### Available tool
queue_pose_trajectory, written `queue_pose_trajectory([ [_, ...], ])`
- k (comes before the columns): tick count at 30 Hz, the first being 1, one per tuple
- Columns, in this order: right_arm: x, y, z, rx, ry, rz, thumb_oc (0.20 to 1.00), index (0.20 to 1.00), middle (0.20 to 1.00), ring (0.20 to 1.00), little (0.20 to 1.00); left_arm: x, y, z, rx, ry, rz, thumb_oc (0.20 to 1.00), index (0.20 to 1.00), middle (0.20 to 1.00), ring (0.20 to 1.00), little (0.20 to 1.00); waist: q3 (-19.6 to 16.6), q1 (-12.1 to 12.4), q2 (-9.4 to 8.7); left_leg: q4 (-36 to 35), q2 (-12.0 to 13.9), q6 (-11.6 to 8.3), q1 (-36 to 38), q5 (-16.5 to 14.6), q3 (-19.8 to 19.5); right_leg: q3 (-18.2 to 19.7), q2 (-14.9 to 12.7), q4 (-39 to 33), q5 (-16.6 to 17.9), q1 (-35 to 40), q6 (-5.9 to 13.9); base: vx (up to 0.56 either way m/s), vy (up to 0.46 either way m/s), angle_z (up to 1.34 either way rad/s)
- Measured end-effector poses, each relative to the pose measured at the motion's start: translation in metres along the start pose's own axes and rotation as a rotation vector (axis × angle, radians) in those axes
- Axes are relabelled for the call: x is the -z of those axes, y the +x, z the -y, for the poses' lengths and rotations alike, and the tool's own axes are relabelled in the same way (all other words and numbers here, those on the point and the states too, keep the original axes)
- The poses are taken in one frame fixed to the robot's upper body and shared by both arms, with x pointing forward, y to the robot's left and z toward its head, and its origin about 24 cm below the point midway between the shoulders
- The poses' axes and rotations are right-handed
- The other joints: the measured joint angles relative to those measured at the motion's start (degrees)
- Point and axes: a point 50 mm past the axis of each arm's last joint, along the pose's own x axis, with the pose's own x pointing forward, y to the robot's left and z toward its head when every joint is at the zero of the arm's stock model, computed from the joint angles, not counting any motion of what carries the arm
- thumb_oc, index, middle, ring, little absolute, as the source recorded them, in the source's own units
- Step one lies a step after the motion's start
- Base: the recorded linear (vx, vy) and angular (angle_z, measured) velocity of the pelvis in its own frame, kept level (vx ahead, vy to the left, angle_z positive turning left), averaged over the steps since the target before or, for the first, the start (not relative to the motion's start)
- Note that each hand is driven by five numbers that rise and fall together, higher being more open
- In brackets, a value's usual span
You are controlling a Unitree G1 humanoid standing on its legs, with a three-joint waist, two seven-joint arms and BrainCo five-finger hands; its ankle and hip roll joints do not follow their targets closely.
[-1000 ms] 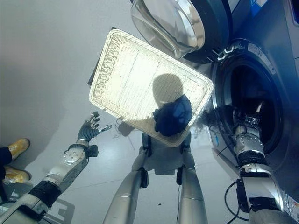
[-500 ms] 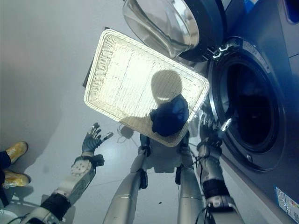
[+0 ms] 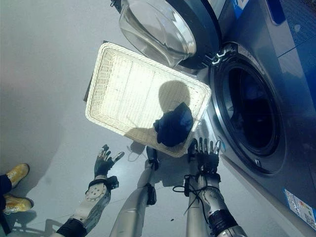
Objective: Put the clothes into the washing machine.
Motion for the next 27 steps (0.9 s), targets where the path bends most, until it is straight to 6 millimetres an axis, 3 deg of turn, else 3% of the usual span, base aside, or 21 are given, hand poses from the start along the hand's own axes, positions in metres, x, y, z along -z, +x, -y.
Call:
queue_pose_trajectory([
  [1, -0.009, -0.003, -0.021, -0.102, -0.529, 0.093, 1.0, 1.0, 1.0, 1.0, 1.0, 0.007, -0.001, 0.001, -0.026, -0.032, -0.036, 1.0, 1.0, 1.0, 1.0, 1.0, 0.0, -0.01, 0.0, -0.03, 0.01, 0.02, 0.12, 0.03, -0.44, -0.3, 0.0, -0.14, 0.0, 0.43, 0.01, 0.0, -0.006, 0.06],
  [2, -0.009, -0.003, -0.021, -0.102, -0.529, 0.093, 1.0, 1.0, 1.0, 1.0, 1.0, 0.007, -0.001, 0.001, -0.026, -0.032, -0.036, 1.0, 1.0, 1.0, 1.0, 1.0, 0.0, -0.01, 0.0, -0.03, 0.01, 0.02, 0.12, 0.03, -0.44, -0.3, 0.0, -0.14, 0.0, 0.43, 0.01, 0.0, -0.026, 0.18],
  [3, -0.019, -0.009, -0.055, -0.292, -1.037, 0.32, 1.0, 1.0, 1.0, 1.0, 1.0, 0.012, 0.0, -0.001, -0.044, -0.051, -0.064, 1.0, 1.0, 1.0, 1.0, 1.0, 0.0, 0.05, 0.0, 0.01, 0.17, -0.01, -0.08, 0.41, -1.53, -1.32, 0.06, -0.13, -0.15, 0.73, 0.07, 0.0, -0.013, 0.14],
  [4, -0.019, -0.009, -0.055, -0.292, -1.037, 0.32, 1.0, 1.0, 1.0, 1.0, 1.0, 0.012, 0.0, -0.001, -0.044, -0.051, -0.064, 1.0, 1.0, 1.0, 1.0, 1.0, 0.0, 0.05, 0.0, 0.01, 0.17, -0.01, -0.08, 0.41, -1.53, -1.32, 0.06, -0.13, -0.15, 0.73, 0.07, 0.0, -0.019, 0.23],
  [6, -0.036, -0.005, -0.086, -0.47, -1.461, 0.654, 1.0, 1.0, 1.0, 1.0, 1.0, 0.017, 0.001, -0.009, -0.052, -0.049, -0.09, 1.0, 1.0, 1.0, 1.0, 1.0, 0.0, 1.25, 0.0, 0.25, 0.54, -0.37, -0.09, 0.61, -2.92, -2.58, 0.32, 0.26, -0.82, 1.35, -0.23, 0.01, -0.03, 0.2],
  [8, -0.045, 0.001, -0.099, -0.548, -1.62, 0.796, 1.0, 1.0, 1.0, 1.0, 1.0, 0.024, 0.001, -0.019, -0.07, -0.039, -0.117, 1.0, 1.0, 1.0, 1.0, 1.0, -0.01, 2.3, 0.03, 0.51, 0.69, -0.49, -0.36, 0.71, -3.44, -3.44, 0.3, 1.08, -1.45, 1.41, -0.32, 0.02, -0.037, 0.2],
  [11, -0.054, 0.011, -0.101, -0.563, -1.809, 0.9, 1.0, 1.0, 1.0, 1.0, 1.0, 0.035, 0.0, -0.03, -0.072, -0.008, -0.163, 1.0, 1.0, 1.0, 1.0, 1.0, -0.01, 2.77, 0.05, 1.21, 0.69, -0.64, -0.65, 0.83, -4.69, -3.85, 0.21, 2.87, -2.88, 1.43, -0.39, 0.0, -0.028, 0.28],
  [15, -0.041, 0.022, -0.102, -0.611, -1.962, 0.906, 1.0, 1.0, 1.0, 1.0, 1.0, 0.037, 0.002, -0.038, -0.053, 0.024, -0.175, 1.0, 1.0, 1.0, 1.0, 1.0, 0.01, 3.53, 0.07, 1.67, 0.69, -0.69, -1.24, 1.29, -6.31, -4.64, 0.03, 6.11, -5.35, 1.15, -0.38, -0.01, -0.029, 0.34],
  [19, -0.025, 0.032, -0.09, -0.672, -2.142, 0.777, 1.0, 1.0, 1.0, 1.0, 1.0, 0.029, 0.009, -0.037, -0.011, 0.058, -0.151, 1.0, 1.0, 1.0, 1.0, 1.0, 0.01, 4.37, 0.07, 1.98, 0.63, -1.04, -2.36, 1.48, -7.82, -4.88, -0.17, 8.6, -7.2, 0.11, -0.27, 0.0, -0.033, 0.22],
  [22, -0.024, 0.046, -0.083, -0.626, -2.256, 0.674, 1.0, 1.0, 1.0, 1.0, 1.0, 0.026, 0.014, -0.036, -0.006, 0.06, -0.154, 1.0, 1.0, 1.0, 1.0, 1.0, 0.01, 5.56, 0.08, 2.11, 0.57, -1.05, -2.9, 1.73, -7.95, -5.01, -0.2, 9.06, -7.39, -0.43, -0.22, 0.0, -0.022, 0.08],
  [27, -0.038, 0.07, -0.038, -0.303, -2.476, 0.273, 1.0, 1.0, 1.0, 1.0, 1.0, 0.012, 0.026, -0.03, 0.02, 0.069, -0.122, 1.0, 1.0, 1.0, 1.0, 1.0, 0.07, 7.11, 0.26, 1.92, 0.69, -1.38, -3.6, 2.43, -9.25, -6.38, -0.19, 9.17, -7.57, -0.59, -0.33, 0.0, -0.035, 0.09],
])
